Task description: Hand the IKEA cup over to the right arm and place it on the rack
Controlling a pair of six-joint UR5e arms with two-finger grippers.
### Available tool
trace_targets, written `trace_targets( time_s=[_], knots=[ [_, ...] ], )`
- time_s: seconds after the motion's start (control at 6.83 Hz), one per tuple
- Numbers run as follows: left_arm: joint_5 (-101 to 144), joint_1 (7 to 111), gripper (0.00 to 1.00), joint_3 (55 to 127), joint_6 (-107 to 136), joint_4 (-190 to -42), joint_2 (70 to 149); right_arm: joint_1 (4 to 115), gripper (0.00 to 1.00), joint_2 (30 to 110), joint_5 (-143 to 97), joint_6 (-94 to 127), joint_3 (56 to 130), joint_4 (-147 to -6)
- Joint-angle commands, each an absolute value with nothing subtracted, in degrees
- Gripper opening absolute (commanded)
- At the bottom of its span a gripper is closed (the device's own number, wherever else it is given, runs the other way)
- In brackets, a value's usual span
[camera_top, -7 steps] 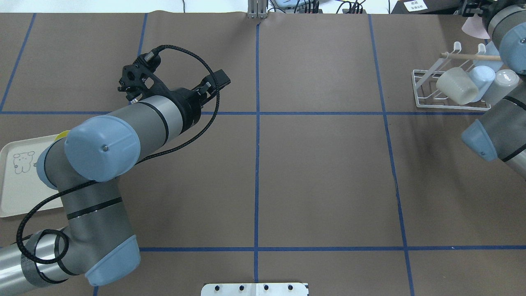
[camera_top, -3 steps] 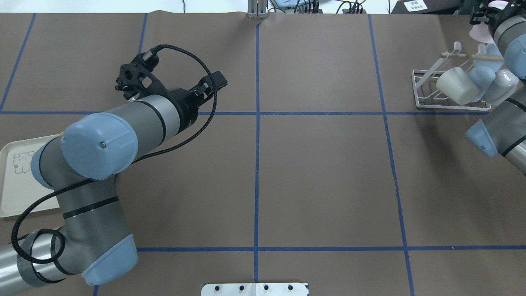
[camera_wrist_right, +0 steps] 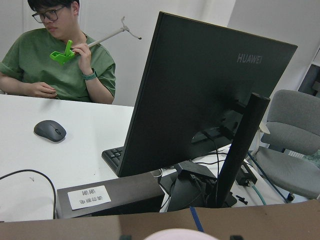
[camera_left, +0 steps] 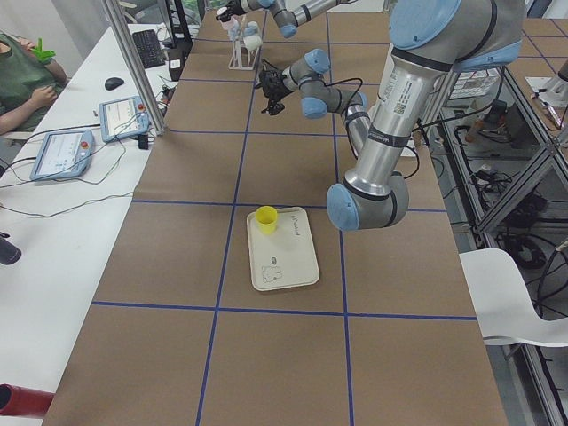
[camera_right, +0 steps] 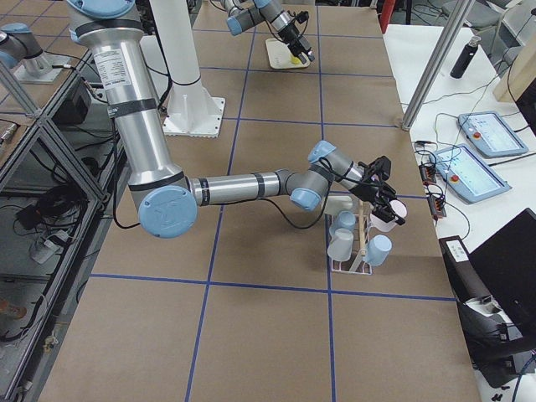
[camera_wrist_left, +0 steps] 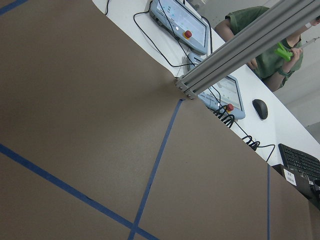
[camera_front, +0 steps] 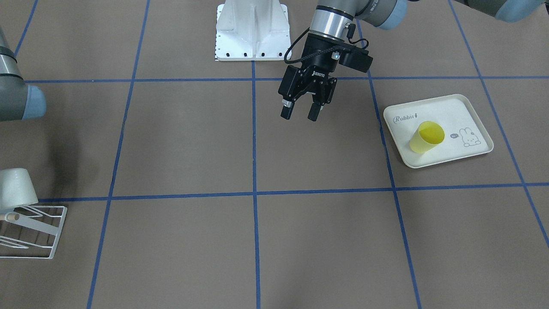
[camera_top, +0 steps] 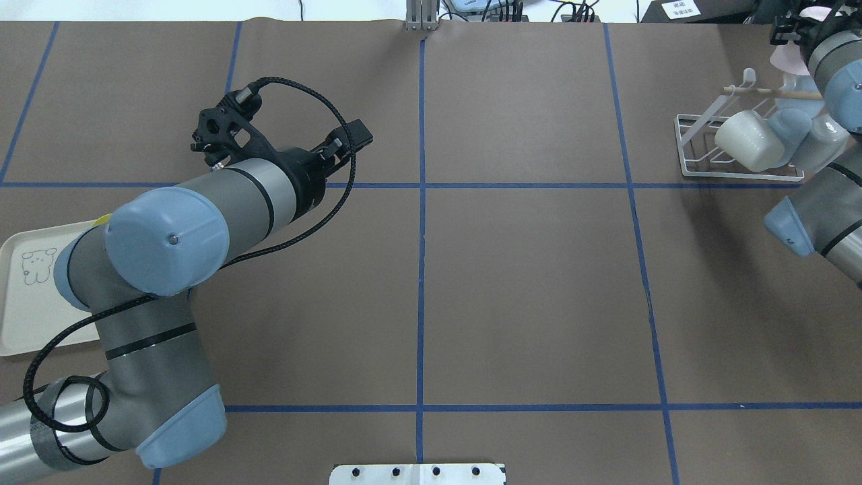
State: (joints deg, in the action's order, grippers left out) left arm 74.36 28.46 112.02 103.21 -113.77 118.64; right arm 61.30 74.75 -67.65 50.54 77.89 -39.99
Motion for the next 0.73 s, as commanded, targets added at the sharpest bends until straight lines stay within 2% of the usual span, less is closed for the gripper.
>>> trace_targets(
  time_s=[0.0, 0.44, 0.59],
  knots=[
    [74.44, 28.3, 1.0, 112.15, 103.27, -113.99, 118.04, 60.91, 0.0, 74.79, -67.68, 50.54, 76.99, -39.9],
    [74.44, 28.39, 1.0, 112.24, 103.27, -114.08, 117.95, 59.15, 0.0, 75.32, -67.67, 50.54, 76.99, -39.81],
    [74.44, 28.39, 1.0, 112.41, 103.27, -114.17, 117.95, 59.15, 0.65, 75.24, -67.85, 50.54, 77.08, -39.73]
  ],
)
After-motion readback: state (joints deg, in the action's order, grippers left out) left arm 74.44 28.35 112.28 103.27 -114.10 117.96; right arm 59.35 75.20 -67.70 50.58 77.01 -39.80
